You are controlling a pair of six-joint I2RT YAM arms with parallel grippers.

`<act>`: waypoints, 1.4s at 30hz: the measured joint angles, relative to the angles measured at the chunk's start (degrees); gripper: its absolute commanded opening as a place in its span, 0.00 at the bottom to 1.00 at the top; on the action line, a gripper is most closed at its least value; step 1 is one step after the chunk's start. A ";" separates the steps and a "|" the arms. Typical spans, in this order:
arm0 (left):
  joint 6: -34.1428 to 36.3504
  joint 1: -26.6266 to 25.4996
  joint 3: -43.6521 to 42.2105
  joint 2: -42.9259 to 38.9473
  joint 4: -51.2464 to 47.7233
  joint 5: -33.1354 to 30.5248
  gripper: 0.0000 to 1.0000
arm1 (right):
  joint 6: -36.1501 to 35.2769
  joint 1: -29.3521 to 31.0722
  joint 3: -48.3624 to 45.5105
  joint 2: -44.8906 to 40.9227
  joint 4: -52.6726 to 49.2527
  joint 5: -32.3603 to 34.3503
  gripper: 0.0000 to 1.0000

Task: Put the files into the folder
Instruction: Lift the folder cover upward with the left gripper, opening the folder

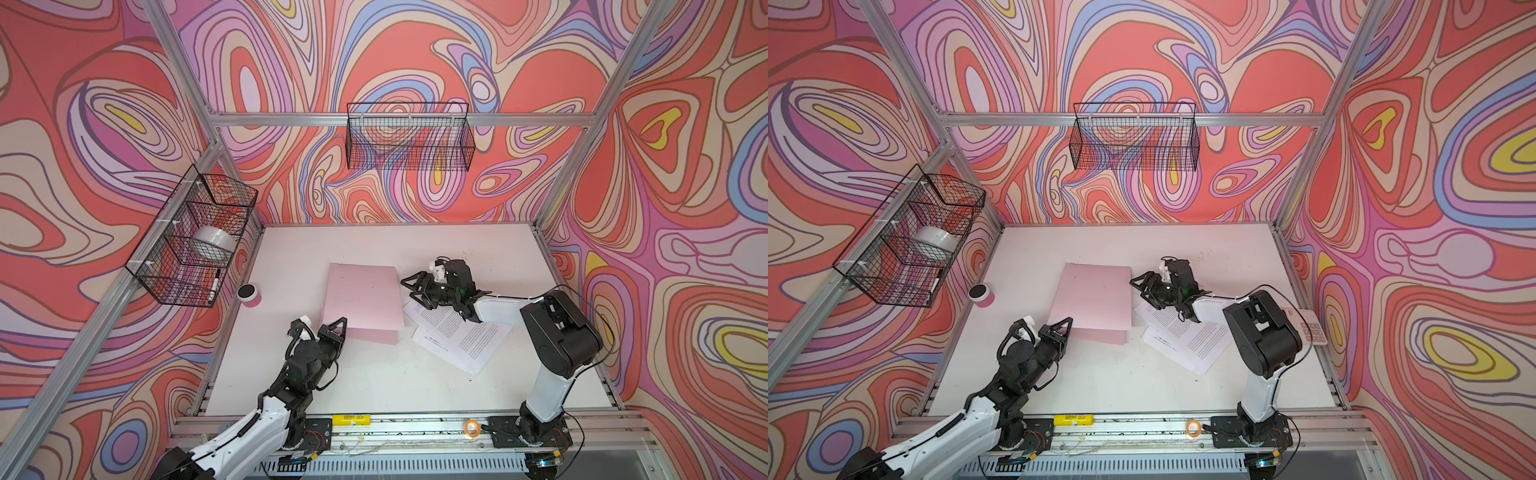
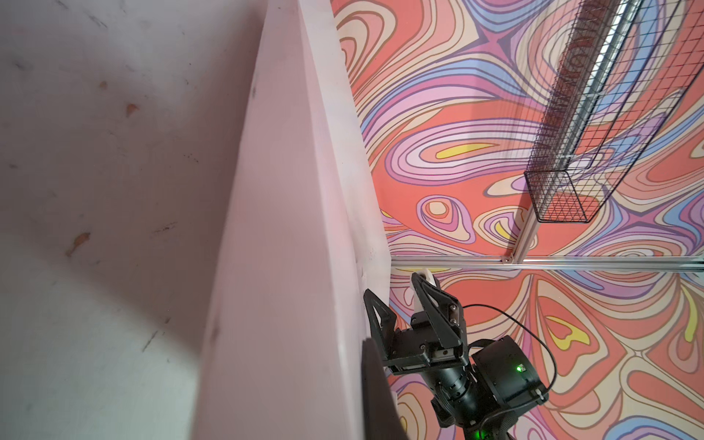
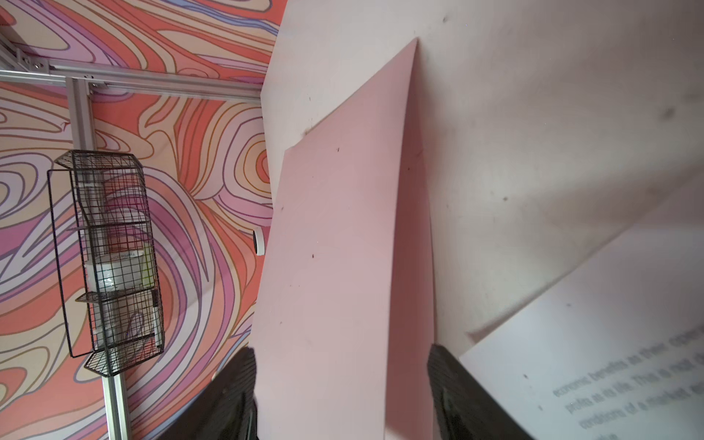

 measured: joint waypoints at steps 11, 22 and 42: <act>-0.04 0.00 -0.09 3.58 3.41 0.55 0.00 | -3.80 1.38 2.45 0.66 -7.45 0.59 0.73; 0.20 0.00 -0.09 1.16 2.84 1.05 0.00 | -1.73 1.42 2.36 3.78 -1.73 -1.20 0.61; 5.22 0.00 3.10 3.69 -4.74 4.15 1.00 | 0.96 2.43 4.83 6.34 1.73 -4.39 0.00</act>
